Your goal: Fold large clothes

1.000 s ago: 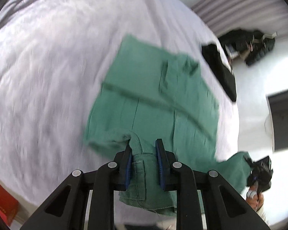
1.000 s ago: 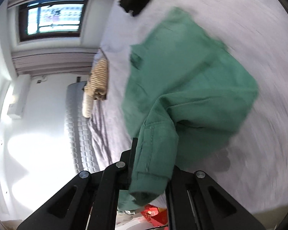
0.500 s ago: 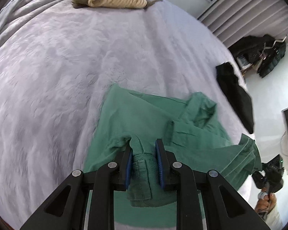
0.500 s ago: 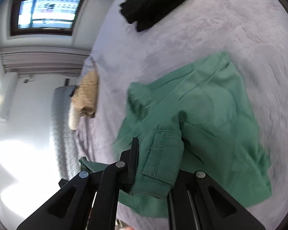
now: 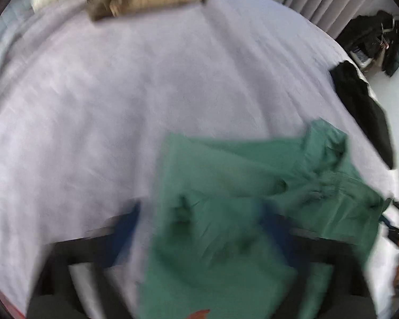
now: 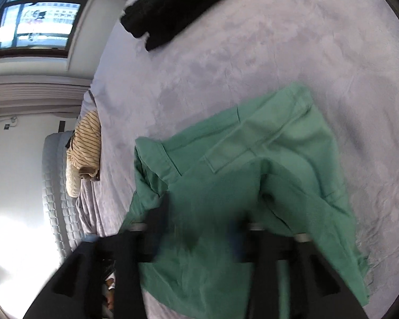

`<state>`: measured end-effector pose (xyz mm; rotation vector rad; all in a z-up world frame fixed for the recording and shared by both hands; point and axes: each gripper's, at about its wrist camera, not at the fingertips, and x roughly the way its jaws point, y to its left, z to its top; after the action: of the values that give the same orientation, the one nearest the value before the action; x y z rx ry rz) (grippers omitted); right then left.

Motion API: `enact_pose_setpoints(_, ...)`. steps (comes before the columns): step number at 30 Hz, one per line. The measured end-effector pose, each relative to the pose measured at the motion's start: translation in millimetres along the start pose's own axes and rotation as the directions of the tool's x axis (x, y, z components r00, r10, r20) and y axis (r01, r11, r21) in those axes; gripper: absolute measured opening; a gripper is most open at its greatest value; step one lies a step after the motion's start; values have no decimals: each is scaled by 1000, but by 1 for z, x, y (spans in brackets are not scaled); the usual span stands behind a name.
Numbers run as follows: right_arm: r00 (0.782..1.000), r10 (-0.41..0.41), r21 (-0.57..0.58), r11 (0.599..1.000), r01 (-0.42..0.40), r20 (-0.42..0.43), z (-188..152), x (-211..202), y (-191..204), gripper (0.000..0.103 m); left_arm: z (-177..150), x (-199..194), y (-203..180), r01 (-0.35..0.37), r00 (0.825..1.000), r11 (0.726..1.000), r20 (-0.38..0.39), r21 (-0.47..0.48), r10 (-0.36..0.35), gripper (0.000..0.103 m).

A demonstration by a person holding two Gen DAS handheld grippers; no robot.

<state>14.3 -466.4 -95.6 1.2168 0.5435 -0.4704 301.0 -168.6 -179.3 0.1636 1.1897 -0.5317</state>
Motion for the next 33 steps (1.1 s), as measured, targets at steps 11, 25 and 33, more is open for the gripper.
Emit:
enact_pose_setpoints(11,959,-279,-149,948,282,37,-9,3,-4,64,-17,23,2,-58,996,998,-61,31,60,102)
enact_pose_setpoints(25,854,-515,-263,816,515,76,-16,37,-31,13,-52,67,47,-238,961,971,-146,-9,234,103)
enact_pose_setpoints(33,881,-465,-222,853,473,91,-50,-10,-22,41,-70,24,68,-136,981,991,-138,16,137,103)
